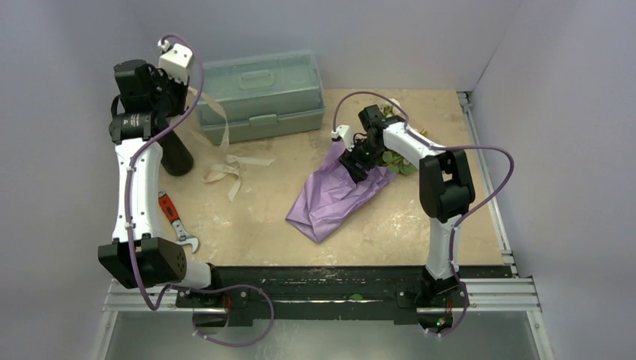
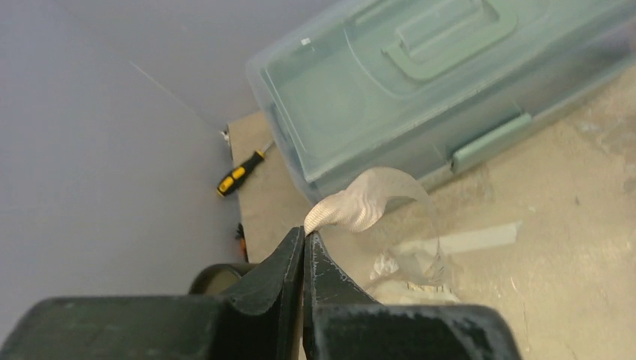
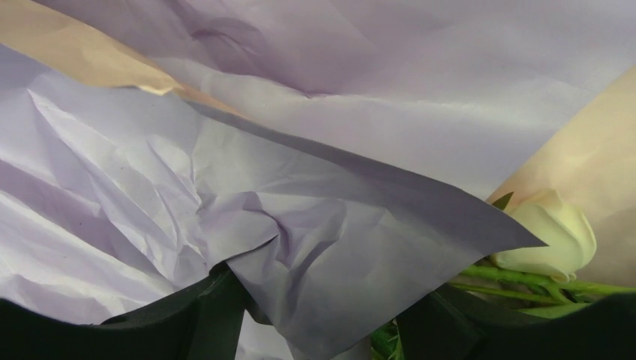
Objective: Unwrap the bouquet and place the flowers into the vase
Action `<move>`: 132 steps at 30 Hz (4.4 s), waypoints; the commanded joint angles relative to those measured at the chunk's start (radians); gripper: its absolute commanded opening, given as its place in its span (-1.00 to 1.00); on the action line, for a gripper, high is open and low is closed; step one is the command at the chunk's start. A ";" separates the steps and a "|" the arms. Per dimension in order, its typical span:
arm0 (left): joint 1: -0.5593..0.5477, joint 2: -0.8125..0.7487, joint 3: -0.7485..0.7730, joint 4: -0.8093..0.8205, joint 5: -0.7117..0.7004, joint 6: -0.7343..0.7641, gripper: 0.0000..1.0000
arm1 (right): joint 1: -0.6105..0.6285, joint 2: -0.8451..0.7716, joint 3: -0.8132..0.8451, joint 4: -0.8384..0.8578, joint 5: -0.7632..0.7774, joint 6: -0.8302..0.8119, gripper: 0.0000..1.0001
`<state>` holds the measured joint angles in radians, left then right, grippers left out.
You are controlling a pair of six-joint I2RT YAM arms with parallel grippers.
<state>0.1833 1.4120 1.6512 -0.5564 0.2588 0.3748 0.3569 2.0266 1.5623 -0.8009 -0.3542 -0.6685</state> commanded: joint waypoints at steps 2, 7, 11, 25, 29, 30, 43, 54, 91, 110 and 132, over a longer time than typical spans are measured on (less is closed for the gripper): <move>0.006 -0.019 -0.096 -0.047 -0.018 0.068 -1.00 | -0.008 0.011 0.069 -0.005 0.027 -0.055 0.41; 0.007 -0.003 -0.167 -0.038 -0.084 0.088 -1.00 | -0.024 0.014 0.080 -0.008 0.062 -0.086 0.41; 0.006 0.032 -0.175 -0.047 -0.097 0.083 -1.00 | -0.061 0.050 0.153 -0.024 0.079 -0.097 0.42; -0.040 0.110 -0.135 -0.125 0.135 0.081 0.11 | -0.093 0.031 0.303 -0.118 -0.046 -0.089 0.62; -0.142 0.128 -0.131 -0.119 0.234 0.067 0.39 | -0.095 -0.015 0.304 -0.120 -0.098 -0.047 0.65; -0.170 0.138 -0.126 -0.122 0.256 0.055 0.45 | -0.097 -0.027 0.304 -0.118 -0.108 -0.036 0.66; -0.447 0.328 -0.260 0.324 0.460 -0.487 0.83 | -0.197 -0.160 0.343 -0.124 -0.259 0.123 0.75; -0.535 0.479 -0.331 0.580 0.484 -0.752 0.85 | -0.321 -0.219 0.360 -0.132 -0.285 0.212 0.74; -1.144 0.410 -0.268 0.278 0.427 0.124 -0.73 | -0.414 -0.342 0.317 -0.250 -0.177 0.116 0.70; -0.964 0.170 -0.365 0.539 0.485 -0.238 0.43 | -0.411 -0.201 0.201 -0.393 -0.197 0.019 0.66; -1.105 0.495 -0.376 0.603 0.281 0.003 0.08 | -0.502 -0.323 0.296 -0.438 -0.090 0.037 0.63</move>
<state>-0.8631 1.8698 1.2190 0.0002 0.5636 0.3183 -0.1181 1.7077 1.7069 -1.2274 -0.4644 -0.6460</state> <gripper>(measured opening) 0.527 0.808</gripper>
